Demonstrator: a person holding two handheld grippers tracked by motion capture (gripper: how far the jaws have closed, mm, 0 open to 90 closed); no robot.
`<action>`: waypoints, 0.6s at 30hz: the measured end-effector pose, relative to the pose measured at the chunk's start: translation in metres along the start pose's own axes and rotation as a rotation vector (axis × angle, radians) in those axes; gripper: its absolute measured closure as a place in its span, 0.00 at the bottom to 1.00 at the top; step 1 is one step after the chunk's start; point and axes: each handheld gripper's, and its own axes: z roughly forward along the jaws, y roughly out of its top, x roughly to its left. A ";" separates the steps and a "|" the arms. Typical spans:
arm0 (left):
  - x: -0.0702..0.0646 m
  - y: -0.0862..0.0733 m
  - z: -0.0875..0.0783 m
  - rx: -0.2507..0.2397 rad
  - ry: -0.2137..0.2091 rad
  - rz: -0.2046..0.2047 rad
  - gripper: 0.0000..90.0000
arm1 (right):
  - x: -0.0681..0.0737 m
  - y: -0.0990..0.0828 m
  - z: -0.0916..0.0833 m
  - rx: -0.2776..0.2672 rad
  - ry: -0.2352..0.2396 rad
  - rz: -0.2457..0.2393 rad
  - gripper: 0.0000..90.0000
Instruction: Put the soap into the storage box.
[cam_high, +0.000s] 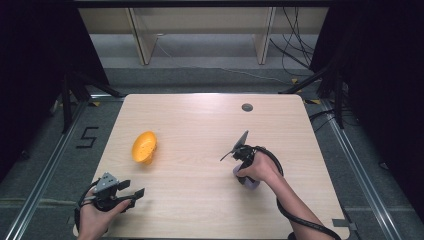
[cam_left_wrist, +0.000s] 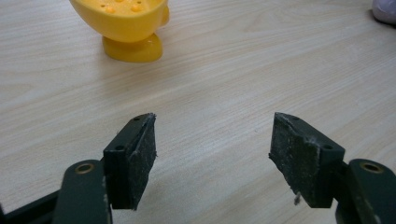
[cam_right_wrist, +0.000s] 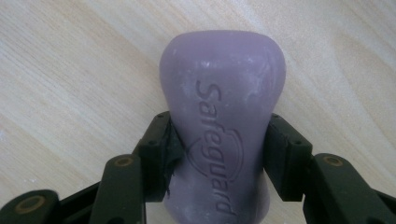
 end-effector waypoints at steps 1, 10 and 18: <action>0.000 0.000 0.000 0.001 0.000 0.001 0.34 | 0.000 -0.001 0.001 -0.015 -0.006 -0.022 0.55; 0.000 0.000 0.000 -0.001 -0.002 0.003 0.34 | 0.006 -0.009 -0.001 -0.043 -0.084 -0.099 0.55; 0.002 0.000 -0.001 -0.003 0.005 0.019 0.34 | 0.015 -0.025 -0.014 -0.117 -0.188 -0.187 0.55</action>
